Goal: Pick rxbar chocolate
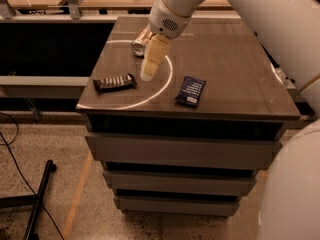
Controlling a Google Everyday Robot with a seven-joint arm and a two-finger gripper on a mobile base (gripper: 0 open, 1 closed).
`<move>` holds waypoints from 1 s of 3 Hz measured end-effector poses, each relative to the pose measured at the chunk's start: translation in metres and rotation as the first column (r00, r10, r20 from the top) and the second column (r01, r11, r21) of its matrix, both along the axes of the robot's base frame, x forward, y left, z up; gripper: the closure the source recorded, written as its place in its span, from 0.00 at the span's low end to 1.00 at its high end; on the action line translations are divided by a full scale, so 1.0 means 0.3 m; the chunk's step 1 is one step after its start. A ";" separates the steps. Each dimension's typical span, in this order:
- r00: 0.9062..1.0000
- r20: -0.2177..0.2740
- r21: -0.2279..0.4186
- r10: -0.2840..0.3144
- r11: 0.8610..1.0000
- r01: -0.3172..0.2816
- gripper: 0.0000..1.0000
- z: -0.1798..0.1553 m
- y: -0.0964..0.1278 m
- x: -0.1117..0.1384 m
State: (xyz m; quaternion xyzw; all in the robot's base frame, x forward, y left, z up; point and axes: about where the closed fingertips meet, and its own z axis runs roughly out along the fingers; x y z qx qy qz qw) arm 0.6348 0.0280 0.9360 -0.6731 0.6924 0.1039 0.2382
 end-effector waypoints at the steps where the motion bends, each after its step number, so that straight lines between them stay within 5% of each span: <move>1: 0.999 -0.055 0.029 -0.001 1.000 0.003 0.00 -0.079 0.047 0.060; 3: 0.989 -0.138 0.124 0.052 0.992 -0.035 0.00 -0.228 0.192 0.107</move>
Offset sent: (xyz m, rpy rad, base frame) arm 0.0366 0.0603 -0.0697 0.1446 0.1643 0.0486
